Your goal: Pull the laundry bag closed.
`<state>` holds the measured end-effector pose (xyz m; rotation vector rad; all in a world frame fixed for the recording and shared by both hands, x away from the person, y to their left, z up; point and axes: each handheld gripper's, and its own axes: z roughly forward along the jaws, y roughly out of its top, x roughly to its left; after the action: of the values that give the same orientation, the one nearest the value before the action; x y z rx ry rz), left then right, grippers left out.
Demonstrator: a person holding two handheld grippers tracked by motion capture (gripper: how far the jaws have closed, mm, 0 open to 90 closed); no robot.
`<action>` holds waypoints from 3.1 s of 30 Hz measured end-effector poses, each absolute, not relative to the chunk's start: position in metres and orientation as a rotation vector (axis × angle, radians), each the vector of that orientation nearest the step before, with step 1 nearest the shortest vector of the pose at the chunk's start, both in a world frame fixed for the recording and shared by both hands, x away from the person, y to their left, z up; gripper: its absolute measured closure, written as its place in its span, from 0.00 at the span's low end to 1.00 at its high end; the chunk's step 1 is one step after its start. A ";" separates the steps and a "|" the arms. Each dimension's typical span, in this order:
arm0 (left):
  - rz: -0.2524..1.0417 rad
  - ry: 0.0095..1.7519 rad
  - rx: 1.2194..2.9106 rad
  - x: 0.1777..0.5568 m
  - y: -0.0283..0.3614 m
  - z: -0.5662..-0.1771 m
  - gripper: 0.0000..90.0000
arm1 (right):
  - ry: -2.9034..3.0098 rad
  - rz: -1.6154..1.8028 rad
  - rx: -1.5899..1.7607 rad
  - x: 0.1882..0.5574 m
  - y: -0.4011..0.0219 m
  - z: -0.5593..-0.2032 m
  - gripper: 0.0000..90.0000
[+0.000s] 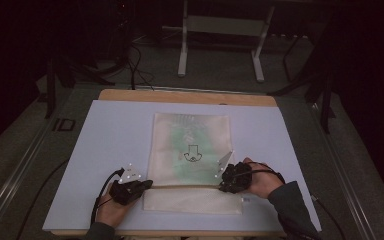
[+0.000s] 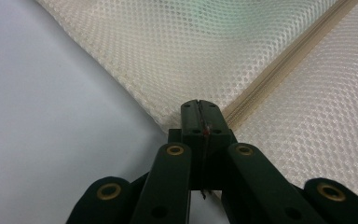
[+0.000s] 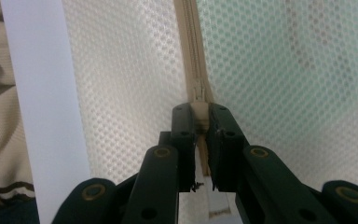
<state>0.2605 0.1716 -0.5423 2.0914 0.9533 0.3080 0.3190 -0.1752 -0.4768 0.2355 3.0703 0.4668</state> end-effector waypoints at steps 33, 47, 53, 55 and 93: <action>0.304 0.954 2.092 0.261 0.172 -0.542 1.00 | 3.066 0.439 0.344 0.318 -0.218 -0.480 0.91; 0.321 0.947 2.099 0.260 0.171 -0.542 0.99 | 3.057 0.455 0.366 0.317 -0.224 -0.484 0.90; 0.326 0.944 2.101 0.259 0.171 -0.542 0.99 | 3.049 0.449 0.365 0.317 -0.225 -0.482 0.85; 0.324 0.945 2.099 0.259 0.171 -0.542 0.99 | 3.046 0.455 0.370 0.317 -0.227 -0.481 0.84; 0.322 0.938 2.095 0.259 0.171 -0.542 0.97 | 2.902 0.519 0.585 0.328 -0.273 -0.468 0.84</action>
<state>0.2589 0.1708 -0.5418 2.0945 0.9379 0.3215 0.3285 -0.2725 -0.4677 0.5847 2.9024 0.5188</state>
